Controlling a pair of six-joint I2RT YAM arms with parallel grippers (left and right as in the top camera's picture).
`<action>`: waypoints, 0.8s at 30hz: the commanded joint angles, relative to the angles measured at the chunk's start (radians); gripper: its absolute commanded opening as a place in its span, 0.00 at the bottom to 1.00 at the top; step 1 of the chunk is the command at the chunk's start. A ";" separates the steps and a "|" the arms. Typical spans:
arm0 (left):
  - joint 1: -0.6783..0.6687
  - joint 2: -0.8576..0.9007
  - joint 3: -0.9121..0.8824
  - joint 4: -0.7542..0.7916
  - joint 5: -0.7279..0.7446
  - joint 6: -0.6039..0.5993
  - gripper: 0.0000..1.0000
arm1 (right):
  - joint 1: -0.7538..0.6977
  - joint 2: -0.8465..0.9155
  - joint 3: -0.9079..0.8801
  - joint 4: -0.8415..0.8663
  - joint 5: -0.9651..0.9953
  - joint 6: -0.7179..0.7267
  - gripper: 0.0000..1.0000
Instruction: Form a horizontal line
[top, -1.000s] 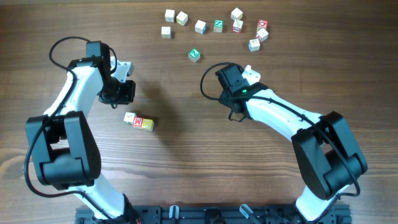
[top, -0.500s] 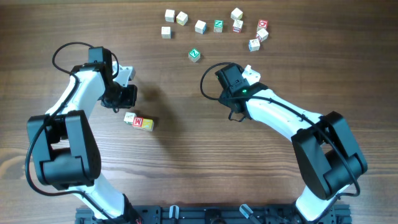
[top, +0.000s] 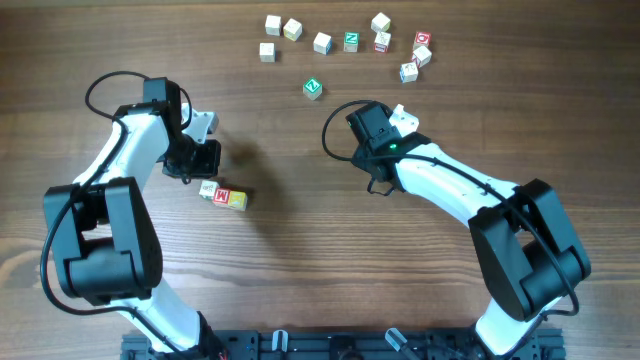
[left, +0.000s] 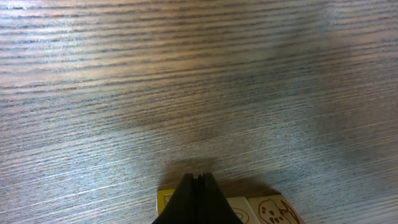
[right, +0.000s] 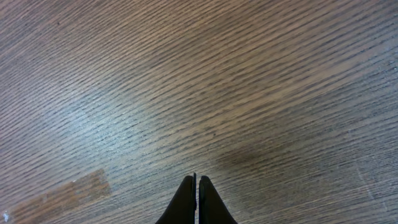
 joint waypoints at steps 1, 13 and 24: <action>0.003 -0.021 -0.008 -0.010 0.013 -0.003 0.04 | 0.000 -0.008 -0.004 0.000 0.030 -0.016 0.05; 0.003 -0.021 -0.008 -0.023 0.013 -0.021 0.04 | 0.000 -0.008 -0.004 -0.002 0.034 -0.016 0.05; 0.003 -0.021 -0.008 -0.050 0.013 -0.021 0.04 | 0.000 -0.008 -0.004 -0.002 0.033 -0.016 0.05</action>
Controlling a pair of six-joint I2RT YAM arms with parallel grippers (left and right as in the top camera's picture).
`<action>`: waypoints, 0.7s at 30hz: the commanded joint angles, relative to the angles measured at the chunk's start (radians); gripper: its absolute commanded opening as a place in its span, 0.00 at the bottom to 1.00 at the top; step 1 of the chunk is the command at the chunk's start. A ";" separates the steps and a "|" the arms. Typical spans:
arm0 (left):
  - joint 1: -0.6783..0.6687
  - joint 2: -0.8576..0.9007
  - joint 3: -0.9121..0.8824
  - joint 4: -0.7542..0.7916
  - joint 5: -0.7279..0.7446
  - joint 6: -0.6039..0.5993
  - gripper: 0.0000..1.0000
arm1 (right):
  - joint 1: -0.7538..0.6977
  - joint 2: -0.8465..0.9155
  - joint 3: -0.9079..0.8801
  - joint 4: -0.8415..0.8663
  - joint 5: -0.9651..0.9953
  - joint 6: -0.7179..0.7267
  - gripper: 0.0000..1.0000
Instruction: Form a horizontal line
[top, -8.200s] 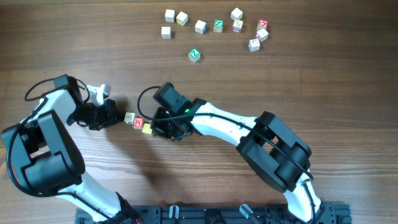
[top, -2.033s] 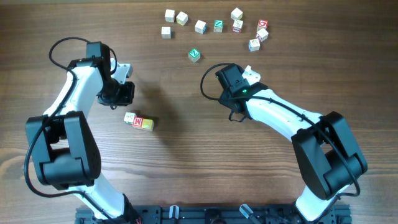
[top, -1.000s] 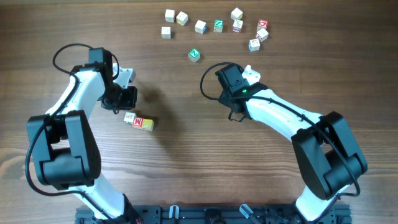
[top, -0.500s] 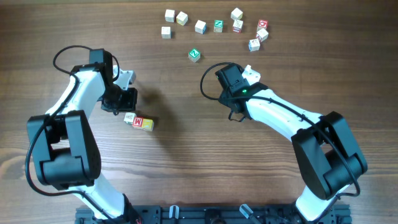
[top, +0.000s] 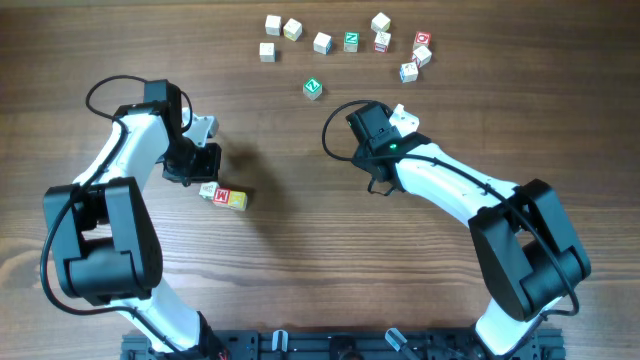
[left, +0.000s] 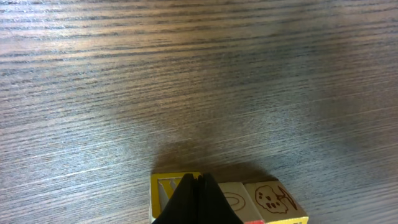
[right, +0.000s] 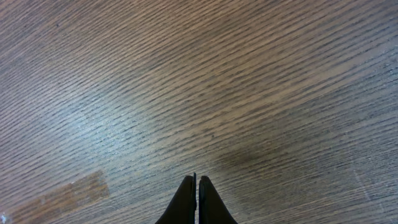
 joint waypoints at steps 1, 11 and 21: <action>0.003 -0.021 -0.008 -0.008 0.013 -0.006 0.04 | 0.000 -0.008 -0.004 -0.001 0.026 -0.012 0.04; 0.003 -0.021 -0.008 -0.016 0.013 -0.011 0.04 | 0.000 -0.008 -0.004 -0.001 0.026 -0.013 0.05; 0.003 -0.021 -0.008 -0.026 0.013 -0.033 0.04 | 0.000 -0.008 -0.004 -0.001 0.026 -0.012 0.05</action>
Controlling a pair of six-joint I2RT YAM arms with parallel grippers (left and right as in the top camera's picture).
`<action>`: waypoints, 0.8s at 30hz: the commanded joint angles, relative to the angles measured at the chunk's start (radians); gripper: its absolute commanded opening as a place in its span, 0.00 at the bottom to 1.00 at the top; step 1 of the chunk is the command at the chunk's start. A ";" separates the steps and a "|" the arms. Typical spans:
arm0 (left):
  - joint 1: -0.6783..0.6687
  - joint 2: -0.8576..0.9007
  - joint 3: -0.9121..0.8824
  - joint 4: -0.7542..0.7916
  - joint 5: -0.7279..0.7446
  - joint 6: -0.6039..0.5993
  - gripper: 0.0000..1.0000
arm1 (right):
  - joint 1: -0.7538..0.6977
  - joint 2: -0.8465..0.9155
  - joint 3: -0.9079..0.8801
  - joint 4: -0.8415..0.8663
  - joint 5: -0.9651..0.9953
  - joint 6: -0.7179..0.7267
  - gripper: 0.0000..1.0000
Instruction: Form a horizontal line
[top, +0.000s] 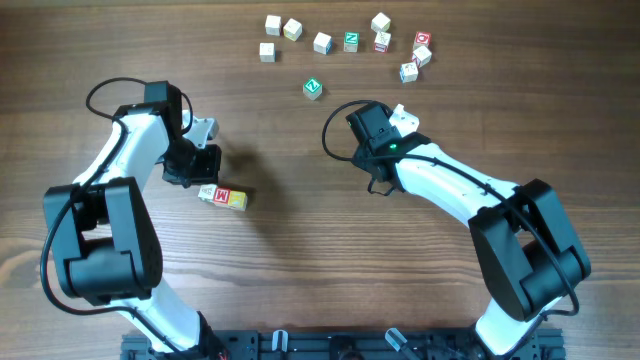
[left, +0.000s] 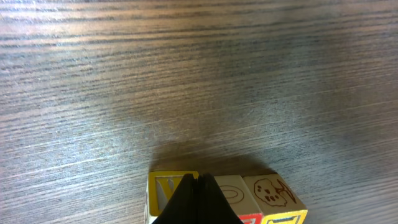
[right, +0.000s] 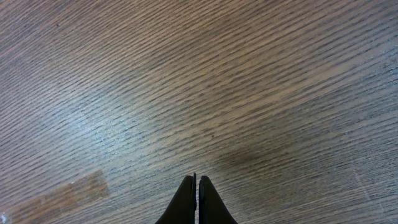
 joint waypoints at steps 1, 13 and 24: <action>0.003 -0.021 -0.008 -0.004 0.013 -0.025 0.04 | 0.000 -0.008 -0.004 -0.001 0.026 -0.012 0.05; 0.003 -0.021 -0.008 -0.009 0.013 -0.051 0.04 | 0.000 -0.008 -0.004 -0.001 0.026 -0.012 0.05; 0.003 -0.021 -0.004 0.097 0.004 -0.059 0.05 | 0.000 -0.008 -0.004 0.000 0.026 -0.010 0.05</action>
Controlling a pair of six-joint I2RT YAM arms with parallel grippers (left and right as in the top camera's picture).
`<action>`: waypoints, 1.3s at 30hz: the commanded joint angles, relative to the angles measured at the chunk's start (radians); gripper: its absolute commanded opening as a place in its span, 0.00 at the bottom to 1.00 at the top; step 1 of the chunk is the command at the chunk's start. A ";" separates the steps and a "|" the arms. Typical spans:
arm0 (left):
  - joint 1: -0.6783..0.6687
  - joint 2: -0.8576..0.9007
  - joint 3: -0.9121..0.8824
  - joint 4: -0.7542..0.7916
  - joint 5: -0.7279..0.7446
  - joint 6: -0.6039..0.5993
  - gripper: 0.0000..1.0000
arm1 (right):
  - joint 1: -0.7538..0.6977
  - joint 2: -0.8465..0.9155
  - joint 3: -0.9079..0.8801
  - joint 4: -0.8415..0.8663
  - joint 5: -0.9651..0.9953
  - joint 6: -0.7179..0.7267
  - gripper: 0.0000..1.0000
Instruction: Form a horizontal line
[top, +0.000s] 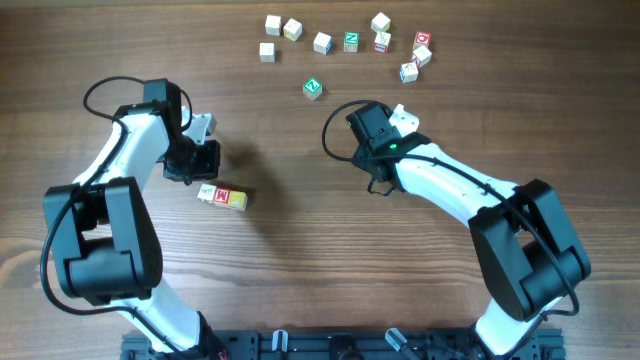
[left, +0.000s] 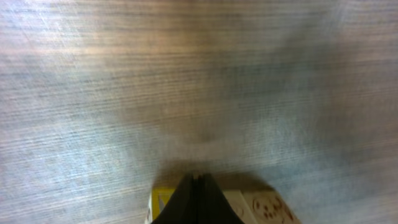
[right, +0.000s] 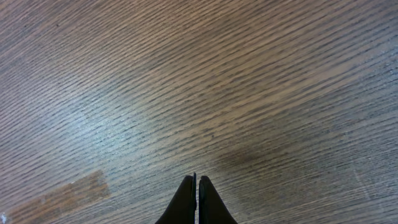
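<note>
A short row of three blocks (top: 222, 197) lies left of centre, slightly slanted. In the left wrist view it shows as a yellow block (left: 161, 200), a plain block (left: 239, 202) and a block with a paw drawing (left: 271, 206). My left gripper (top: 198, 172) is shut just behind the row, its tips (left: 198, 178) over the seam between the yellow and plain blocks. A green block (top: 313, 88) lies alone further back. My right gripper (right: 197, 180) is shut over bare wood near the middle, holding nothing.
Several loose blocks (top: 351, 41) are scattered along the far edge of the wooden table (top: 300, 260), between the arms. A pale tape-like patch (right: 59, 196) marks the wood under the right wrist.
The left wrist view is now blurred and the three blocks sit lower in it; my left gripper has shifted slightly away from the row. The right arm and the blocks have not moved.
My left gripper stayed shut beside the three-block row throughout. The blocks first barely showed at the bottom of its wrist view, then came further into view, and now sit low again. The row stays in the same place and the right arm stayed still.
</note>
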 joint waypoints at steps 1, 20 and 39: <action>0.003 -0.021 0.000 0.041 -0.019 -0.023 0.04 | 0.000 -0.008 -0.004 -0.001 0.026 -0.010 0.05; 0.140 -0.021 -0.049 -0.068 -0.031 -0.110 0.04 | 0.000 -0.008 -0.004 -0.001 0.026 -0.011 0.04; 0.140 -0.021 -0.085 -0.064 0.059 -0.074 0.04 | 0.000 -0.008 -0.004 -0.001 0.026 -0.012 0.05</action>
